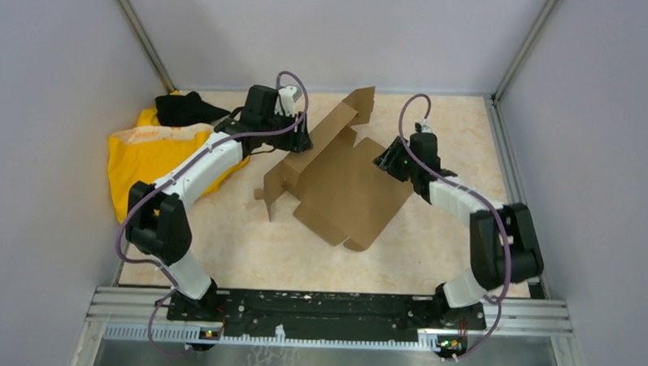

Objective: Fold the paper box

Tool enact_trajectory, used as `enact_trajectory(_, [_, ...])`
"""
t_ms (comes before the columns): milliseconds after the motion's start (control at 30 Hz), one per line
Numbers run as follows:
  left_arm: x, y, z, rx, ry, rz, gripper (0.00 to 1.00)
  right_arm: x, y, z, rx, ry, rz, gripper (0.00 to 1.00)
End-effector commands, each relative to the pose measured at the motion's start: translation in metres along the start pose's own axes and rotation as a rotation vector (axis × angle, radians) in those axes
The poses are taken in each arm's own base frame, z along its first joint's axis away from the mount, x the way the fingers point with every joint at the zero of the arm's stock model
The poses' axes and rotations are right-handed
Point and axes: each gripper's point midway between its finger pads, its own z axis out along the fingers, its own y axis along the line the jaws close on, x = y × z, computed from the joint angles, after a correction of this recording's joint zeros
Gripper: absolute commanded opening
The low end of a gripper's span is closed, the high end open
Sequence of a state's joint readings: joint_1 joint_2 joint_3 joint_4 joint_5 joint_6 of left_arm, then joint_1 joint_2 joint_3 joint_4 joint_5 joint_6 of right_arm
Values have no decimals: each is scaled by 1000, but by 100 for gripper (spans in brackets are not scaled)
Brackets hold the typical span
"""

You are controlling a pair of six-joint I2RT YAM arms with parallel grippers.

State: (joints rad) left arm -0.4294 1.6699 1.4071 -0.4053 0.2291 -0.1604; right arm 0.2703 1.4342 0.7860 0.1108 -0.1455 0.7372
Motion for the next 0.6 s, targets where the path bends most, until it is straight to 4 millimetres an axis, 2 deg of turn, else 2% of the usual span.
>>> enact_trajectory(0, [1, 7, 7, -8, 36, 21, 64, -12, -12, 35, 54, 31, -93, 46])
enact_trajectory(167, [-1, 8, 8, -9, 46, 34, 64, -34, -36, 53, 113, 1, -185, 52])
enact_trajectory(400, [5, 15, 14, -10, 68, 37, 64, -80, -47, 39, 159, -131, -292, 53])
enact_trajectory(567, [6, 21, 16, -20, 81, 40, 64, -99, -75, 35, 230, -153, -335, 52])
